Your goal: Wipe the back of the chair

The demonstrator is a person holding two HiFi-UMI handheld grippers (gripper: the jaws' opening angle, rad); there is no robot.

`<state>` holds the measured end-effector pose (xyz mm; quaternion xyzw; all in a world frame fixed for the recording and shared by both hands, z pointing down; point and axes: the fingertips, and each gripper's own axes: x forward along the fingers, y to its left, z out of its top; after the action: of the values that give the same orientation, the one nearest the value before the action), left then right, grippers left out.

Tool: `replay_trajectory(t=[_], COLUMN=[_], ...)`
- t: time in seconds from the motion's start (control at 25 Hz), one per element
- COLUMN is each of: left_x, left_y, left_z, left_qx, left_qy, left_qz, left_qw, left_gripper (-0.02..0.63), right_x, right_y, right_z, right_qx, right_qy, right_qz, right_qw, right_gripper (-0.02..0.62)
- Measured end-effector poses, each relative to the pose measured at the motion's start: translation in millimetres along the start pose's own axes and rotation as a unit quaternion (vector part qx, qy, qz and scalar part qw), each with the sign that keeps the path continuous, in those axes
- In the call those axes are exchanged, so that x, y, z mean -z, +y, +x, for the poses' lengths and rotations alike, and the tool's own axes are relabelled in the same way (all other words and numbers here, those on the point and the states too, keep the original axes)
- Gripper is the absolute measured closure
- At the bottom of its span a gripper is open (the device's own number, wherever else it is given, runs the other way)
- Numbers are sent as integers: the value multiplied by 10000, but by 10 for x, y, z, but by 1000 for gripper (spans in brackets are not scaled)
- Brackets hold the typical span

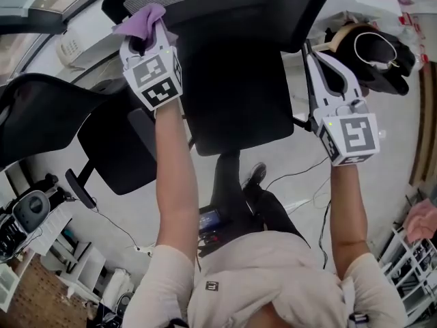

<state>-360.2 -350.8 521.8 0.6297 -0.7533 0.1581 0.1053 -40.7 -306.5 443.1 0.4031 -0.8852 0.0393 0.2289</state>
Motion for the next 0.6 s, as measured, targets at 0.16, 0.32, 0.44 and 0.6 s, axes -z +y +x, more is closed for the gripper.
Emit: replay_trajectory(t=[0.16,0.32,0.44,0.6], left_x=[0,36,47,-5], left_y=[-93,-674,-1476,-2701], left_z=[68,207,362,469], left_qx=[53,473,968,1705], left_qy=[-90,-155,-147,-226], left_qz=[25,138,223,439], left_qw=[9999,9987,9949,9841], left_gripper=[479,480,480,480], right_x=[-119,-137,-57,283], right_y=[-312,-750,-1126,-1605], right_z=[58,100,9,-412], right_qx=[460,895,1131,1586], right_qy=[-273,-428,-478,-398], right_qz=[14,215,325,519], right_qw=[9986,9948,9919,9852], right_gripper=[600,600,600,600])
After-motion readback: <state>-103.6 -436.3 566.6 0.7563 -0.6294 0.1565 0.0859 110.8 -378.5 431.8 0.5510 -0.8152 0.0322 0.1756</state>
